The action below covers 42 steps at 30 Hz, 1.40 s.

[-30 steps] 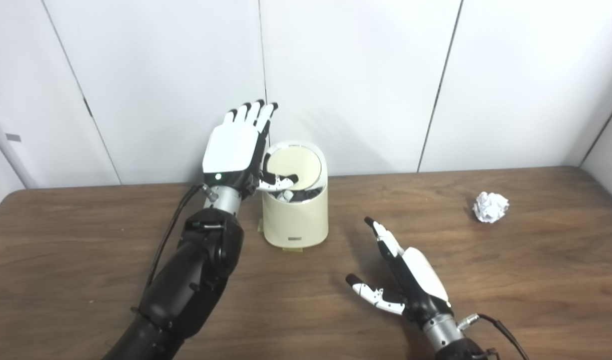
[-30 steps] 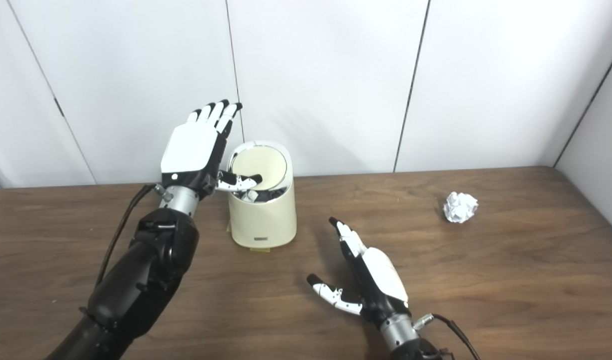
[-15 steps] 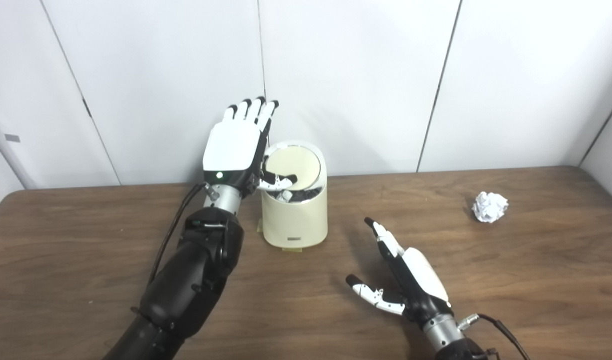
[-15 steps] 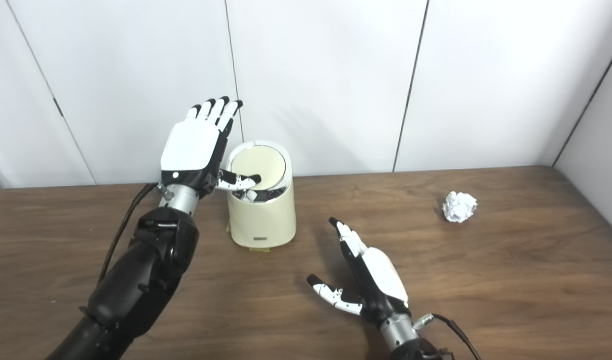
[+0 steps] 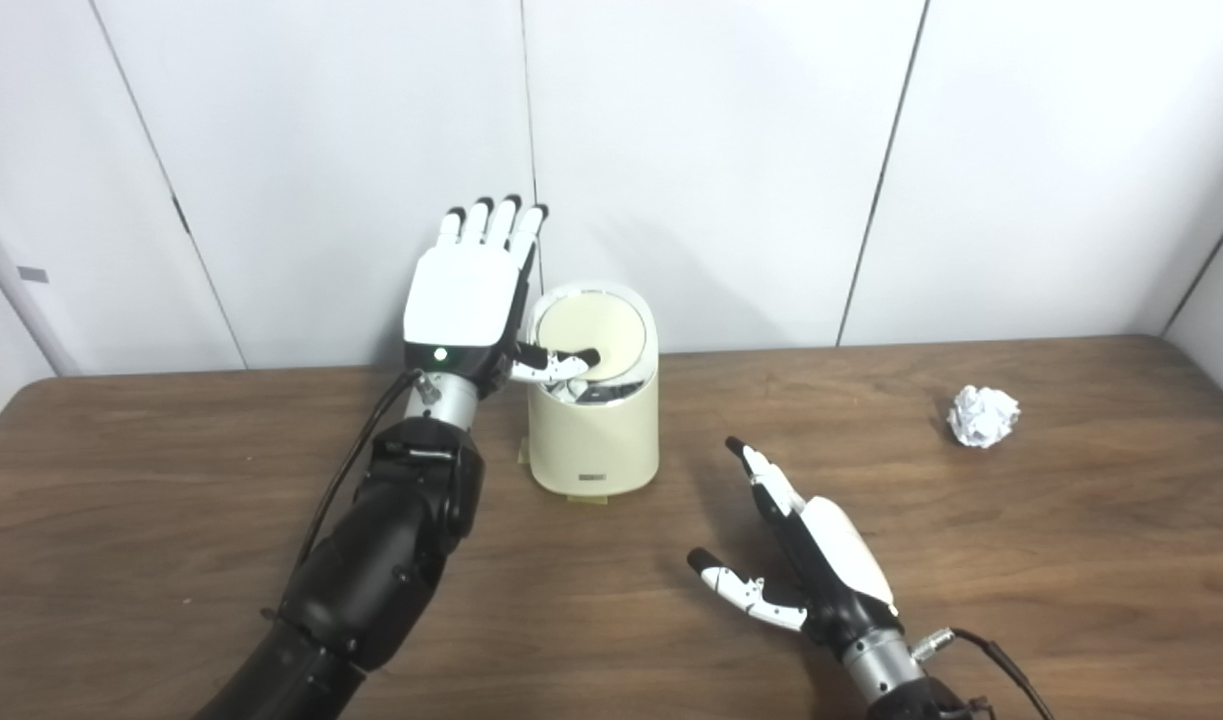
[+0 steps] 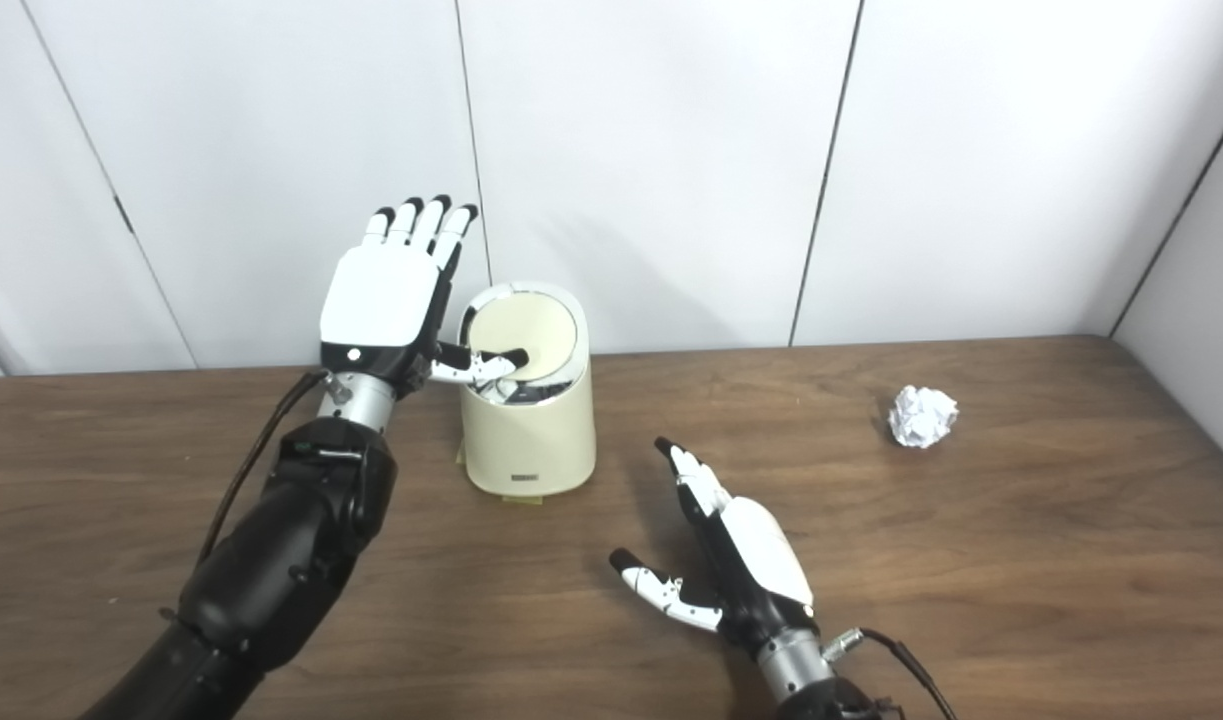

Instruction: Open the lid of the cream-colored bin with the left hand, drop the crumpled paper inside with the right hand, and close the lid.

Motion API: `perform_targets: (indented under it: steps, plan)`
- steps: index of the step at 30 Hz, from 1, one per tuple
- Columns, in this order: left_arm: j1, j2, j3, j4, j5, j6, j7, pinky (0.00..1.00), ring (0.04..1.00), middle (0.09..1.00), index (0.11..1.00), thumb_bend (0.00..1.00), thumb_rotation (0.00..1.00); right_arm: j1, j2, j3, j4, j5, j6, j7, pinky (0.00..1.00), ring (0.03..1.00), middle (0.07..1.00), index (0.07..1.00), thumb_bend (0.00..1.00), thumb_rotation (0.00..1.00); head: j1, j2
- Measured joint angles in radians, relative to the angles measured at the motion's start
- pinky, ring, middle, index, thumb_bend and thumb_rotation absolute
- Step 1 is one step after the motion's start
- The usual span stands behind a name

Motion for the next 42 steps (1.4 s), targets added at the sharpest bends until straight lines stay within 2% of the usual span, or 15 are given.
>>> perform_targets:
  steps: [7,8,9,10,11,12,14,18,21,28,33,35,38,42]
  plan:
    - [-0.003,0.001,0.002,0.013,-0.006,-0.003,0.030,1.00,1.000,1.000,1.000,1.00,0.23,0.000,0.000,0.000,-0.003,0.001,0.003,0.007,0.96,1.000,1.000,1.000,0.22,0.53,0.003,-0.002]
    - [-0.002,0.001,0.006,0.013,-0.016,-0.008,0.033,1.00,1.000,1.000,1.000,0.97,0.31,0.000,-0.001,0.000,-0.003,0.000,0.003,0.007,0.96,1.000,1.000,1.000,0.21,0.53,0.005,-0.003]
    - [0.000,0.001,0.011,0.011,-0.030,-0.012,0.031,1.00,1.000,1.000,1.000,0.87,0.48,0.000,-0.001,0.000,-0.002,-0.002,0.003,0.007,0.96,1.000,1.000,1.000,0.21,0.52,0.005,-0.003]
    - [0.003,0.001,0.017,0.004,-0.041,-0.014,0.024,1.00,1.000,1.000,1.000,0.82,0.58,0.000,-0.002,0.001,-0.002,-0.003,0.002,0.006,0.96,1.000,1.000,1.000,0.21,0.52,0.006,-0.003]
    - [0.008,0.002,0.019,-0.006,-0.044,-0.014,0.009,1.00,1.000,1.000,1.000,0.74,0.83,0.000,-0.003,0.002,-0.002,-0.006,0.002,0.006,0.96,1.000,1.000,1.000,0.21,0.52,0.006,-0.003]
    - [0.016,0.004,0.020,-0.024,-0.047,-0.011,-0.013,1.00,1.000,1.000,1.000,0.71,0.91,0.000,-0.005,0.003,-0.002,-0.009,0.002,0.006,0.96,1.000,1.000,1.000,0.21,0.52,0.008,-0.003]
    - [0.028,0.007,0.020,-0.055,-0.047,-0.003,-0.055,1.00,1.000,1.000,1.000,0.71,0.98,0.000,-0.009,0.003,0.000,-0.014,0.001,0.004,0.95,1.000,1.000,1.000,0.22,0.54,0.008,-0.005]
    - [0.035,0.007,0.033,-0.116,-0.044,0.007,-0.114,1.00,1.000,1.000,1.000,0.73,1.00,-0.001,-0.010,0.005,0.002,-0.017,0.000,0.003,0.95,1.000,1.000,1.000,0.23,0.56,0.009,-0.008]
    - [0.034,0.007,0.054,-0.141,-0.045,0.011,-0.128,1.00,1.000,1.000,1.000,0.76,1.00,-0.001,-0.010,0.006,0.006,-0.017,-0.003,-0.002,0.95,1.000,1.000,1.000,0.23,0.56,0.011,-0.008]
    - [0.035,-0.005,0.102,-0.189,-0.091,0.006,-0.138,1.00,1.000,1.000,1.000,0.77,1.00,-0.002,-0.010,0.008,0.011,-0.020,-0.006,-0.007,0.96,1.000,1.000,1.000,0.23,0.56,0.011,-0.018]
    - [0.047,-0.050,0.166,-0.234,-0.203,-0.022,-0.119,1.00,1.000,1.000,1.000,0.76,1.00,-0.003,-0.009,0.009,0.014,-0.020,-0.006,-0.007,0.95,1.000,1.000,1.000,0.24,0.56,0.006,-0.020]
    - [0.071,-0.069,0.197,-0.265,-0.264,-0.053,-0.105,1.00,1.000,1.000,1.000,0.75,1.00,-0.007,-0.008,0.011,0.018,-0.021,-0.006,-0.010,0.95,1.000,1.000,1.000,0.29,0.68,0.006,-0.020]
    - [0.120,-0.088,0.233,-0.291,-0.344,-0.107,-0.074,1.00,1.000,1.000,0.995,0.75,1.00,-0.011,-0.007,0.011,0.023,-0.027,-0.005,-0.017,0.94,1.000,1.000,1.000,0.36,0.80,0.008,-0.023]
    - [0.181,-0.094,0.292,-0.322,-0.440,-0.164,-0.042,0.99,0.991,0.984,0.965,0.72,1.00,-0.012,-0.007,0.011,0.024,-0.031,-0.001,-0.016,0.94,1.000,1.000,1.000,0.34,0.84,0.014,-0.025]
